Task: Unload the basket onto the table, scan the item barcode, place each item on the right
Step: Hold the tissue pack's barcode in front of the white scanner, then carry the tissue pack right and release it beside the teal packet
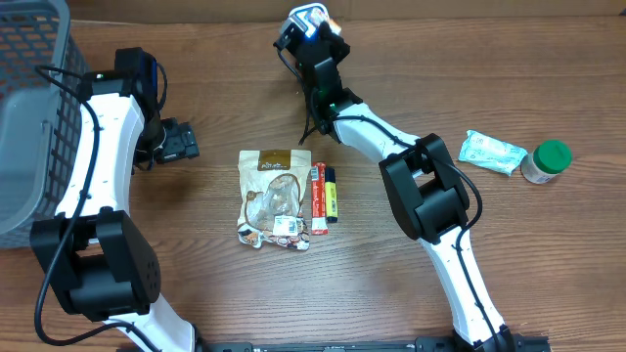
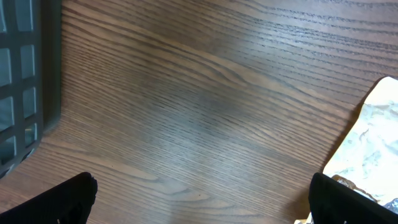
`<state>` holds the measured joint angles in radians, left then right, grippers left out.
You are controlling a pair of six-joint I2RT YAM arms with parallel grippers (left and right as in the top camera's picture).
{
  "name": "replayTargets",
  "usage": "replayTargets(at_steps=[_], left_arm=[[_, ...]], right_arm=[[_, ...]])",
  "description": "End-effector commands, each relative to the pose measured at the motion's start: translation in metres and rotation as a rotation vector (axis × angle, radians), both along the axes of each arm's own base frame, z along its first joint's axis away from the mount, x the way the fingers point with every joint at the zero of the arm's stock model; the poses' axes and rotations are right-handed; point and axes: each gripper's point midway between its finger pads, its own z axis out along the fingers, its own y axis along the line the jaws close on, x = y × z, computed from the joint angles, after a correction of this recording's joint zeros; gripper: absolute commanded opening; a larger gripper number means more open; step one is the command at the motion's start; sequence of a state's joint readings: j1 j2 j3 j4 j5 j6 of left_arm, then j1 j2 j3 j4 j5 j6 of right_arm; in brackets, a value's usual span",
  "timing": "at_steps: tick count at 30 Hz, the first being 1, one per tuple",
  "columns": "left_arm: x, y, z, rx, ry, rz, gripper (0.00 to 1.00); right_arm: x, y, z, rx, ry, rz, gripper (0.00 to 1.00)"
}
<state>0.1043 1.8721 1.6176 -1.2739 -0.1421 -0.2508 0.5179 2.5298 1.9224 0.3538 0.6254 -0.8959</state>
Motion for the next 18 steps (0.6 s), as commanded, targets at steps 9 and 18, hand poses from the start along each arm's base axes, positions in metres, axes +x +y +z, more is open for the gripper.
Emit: replayTargets(at_steps=[9,18], left_arm=[[0.004,-0.003,0.001,-0.003,-0.003,-0.026,1.0],[0.004,-0.003,0.001,-0.003,-0.003,-0.026,1.0]], right_arm=[[0.001,-0.003,0.029,-0.117,-0.093,-0.038,0.04],[-0.017,-0.002,0.088,0.333,-0.171,-0.122,0.04]])
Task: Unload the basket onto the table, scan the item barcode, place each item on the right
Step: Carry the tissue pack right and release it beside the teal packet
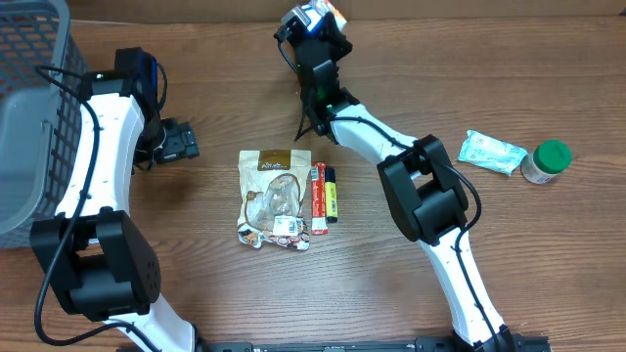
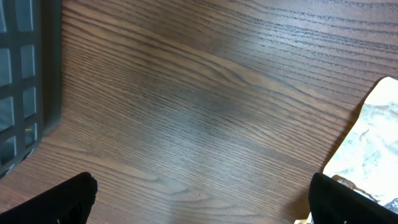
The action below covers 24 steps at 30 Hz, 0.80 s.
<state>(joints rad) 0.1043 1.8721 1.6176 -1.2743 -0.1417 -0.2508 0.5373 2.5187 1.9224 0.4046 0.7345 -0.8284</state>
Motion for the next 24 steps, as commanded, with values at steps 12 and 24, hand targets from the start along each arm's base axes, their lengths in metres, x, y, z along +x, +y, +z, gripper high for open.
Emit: replayTargets(at_steps=[12,24], left_arm=[[0.004,-0.003,0.001,-0.003,-0.004,-0.026,1.0],[0.004,-0.003,0.001,-0.003,-0.004,-0.026,1.0]], right_arm=[[-0.1,-0.056,0.102,0.652,0.347,-0.147,0.04],[-0.237,-0.245,0.011,0.764,0.93,-0.827,0.42]])
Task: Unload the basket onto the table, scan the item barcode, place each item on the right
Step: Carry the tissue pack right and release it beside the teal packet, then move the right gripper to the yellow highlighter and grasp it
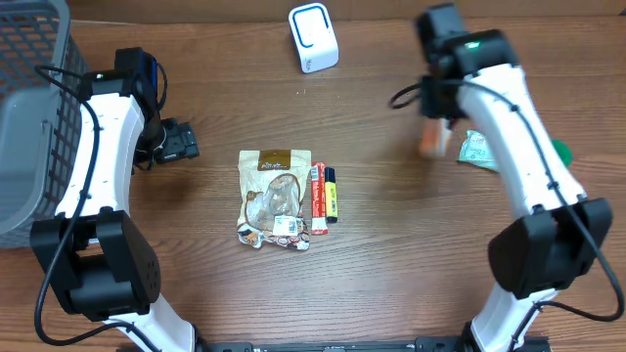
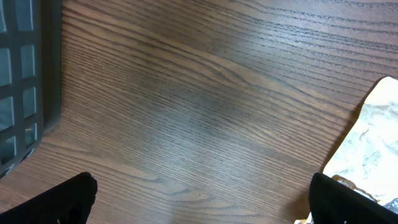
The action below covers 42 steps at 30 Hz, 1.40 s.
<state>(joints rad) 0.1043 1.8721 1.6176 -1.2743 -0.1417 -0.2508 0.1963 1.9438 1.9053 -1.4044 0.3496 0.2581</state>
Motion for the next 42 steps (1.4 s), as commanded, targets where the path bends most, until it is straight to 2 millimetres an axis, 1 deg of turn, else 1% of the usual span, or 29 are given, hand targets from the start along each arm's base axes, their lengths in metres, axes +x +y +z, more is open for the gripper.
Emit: replayTargets(at_steps=[1,2,3,4,5,7,9,11,14,16,20,23,27,30,32,33,35,39,42], left_arm=[[0.004,-0.003,0.001,-0.003,-0.004,-0.026,1.0],[0.004,-0.003,0.001,-0.003,-0.004,-0.026,1.0],[0.004,-0.003,0.001,-0.003,-0.004,-0.026,1.0],[0.004,-0.003,0.001,-0.003,-0.004,-0.026,1.0],[0.004,-0.003,0.001,-0.003,-0.005,-0.026,1.0],[0.004,-0.003,0.001,-0.003,-0.004,-0.026,1.0],[0.004,-0.003,0.001,-0.003,-0.004,-0.026,1.0],[0.004,-0.003,0.001,-0.003,-0.004,-0.026,1.0],[0.004,-0.003,0.001,-0.003,-0.004,-0.026,1.0],[0.004,-0.003,0.001,-0.003,-0.004,-0.026,1.0],[0.004,-0.003,0.001,-0.003,-0.004,-0.026,1.0],[0.004,-0.003,0.001,-0.003,-0.004,-0.026,1.0],[0.004,-0.003,0.001,-0.003,-0.004,-0.026,1.0],[0.004,-0.003,0.001,-0.003,-0.004,-0.026,1.0],[0.004,-0.003,0.001,-0.003,-0.004,-0.026,1.0],[0.004,-0.003,0.001,-0.003,-0.004,-0.026,1.0],[0.004,-0.003,0.001,-0.003,-0.004,-0.026,1.0],[0.004,-0.003,0.001,-0.003,-0.004,-0.026,1.0],[0.004,-0.003,0.001,-0.003,-0.004,-0.026,1.0]], right_arm=[[-0.014,-0.033,-0.018,0.06,0.056,-0.176,0.48],[-0.017,-0.039,-0.023,0.08,0.072,-0.199,0.61],[-0.02,-0.043,-0.029,0.11,0.086,-0.219,0.72],[-0.022,-0.046,-0.034,0.154,0.099,-0.24,0.77],[-0.022,-0.046,-0.038,0.2,0.105,-0.253,0.77],[-0.017,-0.04,-0.044,0.318,0.097,-0.27,0.84],[-0.013,-0.027,-0.045,0.441,0.092,-0.269,0.87],[-0.011,-0.014,-0.045,0.525,0.098,-0.257,0.89],[-0.013,0.004,-0.048,0.578,0.117,-0.229,0.91],[-0.015,0.02,-0.054,0.591,0.131,-0.195,0.95],[-0.021,0.053,-0.066,0.589,0.161,-0.118,0.95],[-0.028,0.082,-0.077,0.583,0.18,-0.044,0.91],[-0.044,0.122,-0.095,0.572,0.211,0.061,0.83],[-0.061,0.153,-0.111,0.566,0.233,0.131,0.77],[-0.072,0.17,-0.12,0.561,0.245,0.167,0.7],[-0.076,0.177,-0.126,0.558,0.247,0.176,0.68],[-0.085,0.189,-0.135,0.542,0.243,0.183,0.67],[-0.092,0.2,-0.148,0.472,0.204,0.187,0.66],[-0.095,0.206,-0.15,0.423,0.179,0.217,0.59]])
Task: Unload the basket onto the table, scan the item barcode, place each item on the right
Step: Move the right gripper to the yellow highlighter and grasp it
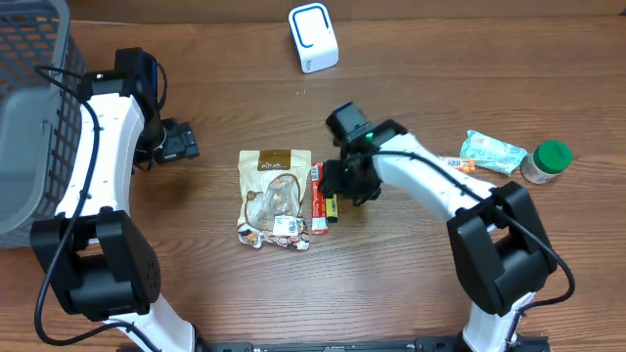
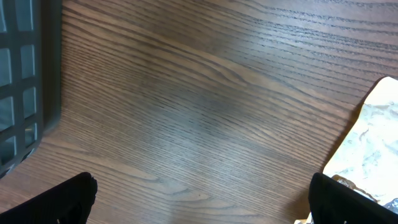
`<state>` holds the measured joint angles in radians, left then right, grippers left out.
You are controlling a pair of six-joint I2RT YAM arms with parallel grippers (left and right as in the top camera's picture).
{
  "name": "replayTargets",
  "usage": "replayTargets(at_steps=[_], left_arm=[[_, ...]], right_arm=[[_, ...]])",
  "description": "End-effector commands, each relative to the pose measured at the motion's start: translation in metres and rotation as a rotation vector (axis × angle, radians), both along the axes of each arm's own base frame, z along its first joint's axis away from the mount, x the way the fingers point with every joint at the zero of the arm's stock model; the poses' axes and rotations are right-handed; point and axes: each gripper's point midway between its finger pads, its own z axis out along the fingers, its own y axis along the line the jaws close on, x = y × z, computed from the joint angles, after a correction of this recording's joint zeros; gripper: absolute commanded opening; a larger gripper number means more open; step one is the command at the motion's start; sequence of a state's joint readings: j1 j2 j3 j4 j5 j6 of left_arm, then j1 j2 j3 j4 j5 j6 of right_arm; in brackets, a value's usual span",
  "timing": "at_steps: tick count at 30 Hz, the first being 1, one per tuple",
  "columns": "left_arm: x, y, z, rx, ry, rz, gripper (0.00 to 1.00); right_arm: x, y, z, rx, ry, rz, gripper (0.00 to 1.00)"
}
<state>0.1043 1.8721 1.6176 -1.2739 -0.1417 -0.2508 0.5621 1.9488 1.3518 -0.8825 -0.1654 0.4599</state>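
The white barcode scanner [image 1: 313, 37] stands at the far edge of the table. A brown snack pouch [image 1: 277, 196] lies mid-table, with a red stick [image 1: 318, 198] and a yellow-and-black stick [image 1: 333, 196] along its right side. My right gripper [image 1: 346, 184] hovers at the right edge of those two sticks; its jaws are hidden under the wrist. A small orange item [image 1: 452, 164] lies on the table to the right. My left gripper [image 1: 177, 143] stays left of the pouch, open and empty, its fingers [image 2: 78, 194] far apart over bare wood.
A grey mesh basket [image 1: 29, 117] fills the far left, its wall [image 2: 25, 74] close to my left gripper. A pale green packet [image 1: 494, 152] and a green-lidded jar [image 1: 546, 161] sit at the right edge. The pouch's corner [image 2: 373, 143] shows in the left wrist view.
My right arm was over the right side with the orange item near the green packet. Now that item lies on the table and the gripper is at the red and yellow sticks. Left arm unchanged.
My right gripper was up at the white scanner with an orange item at the two oldest moments. Then it was at the right side by the green packet, scanner uncovered. Now the orange item rests there and the gripper is beside the pouch.
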Motion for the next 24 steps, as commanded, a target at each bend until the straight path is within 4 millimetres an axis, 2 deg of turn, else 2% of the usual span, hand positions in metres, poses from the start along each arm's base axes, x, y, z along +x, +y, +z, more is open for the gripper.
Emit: replayTargets(at_steps=[1,8,12,17,24], left_arm=[[0.0037,-0.0028,0.0008,-0.003,-0.004,-0.026,1.0],[0.0037,-0.0028,0.0008,-0.003,-0.004,-0.026,1.0],[0.0037,-0.0028,0.0008,-0.003,-0.004,-0.026,1.0],[0.0037,-0.0028,0.0008,-0.003,-0.004,-0.026,1.0],[0.0037,-0.0028,0.0008,-0.003,-0.004,-0.026,1.0]], right_arm=[[0.0011,-0.0009,-0.0037,-0.077,-0.054,-0.016,0.58],[0.0009,0.0078,-0.0034,-0.104,-0.097,-0.017,0.54],[0.0026,0.0083,-0.0032,-0.102,-0.104,-0.018,0.54],[0.0053,0.0031,-0.0039,-0.129,-0.118,-0.042,0.45],[0.0051,0.003,-0.0044,-0.128,-0.115,-0.055,0.43]])
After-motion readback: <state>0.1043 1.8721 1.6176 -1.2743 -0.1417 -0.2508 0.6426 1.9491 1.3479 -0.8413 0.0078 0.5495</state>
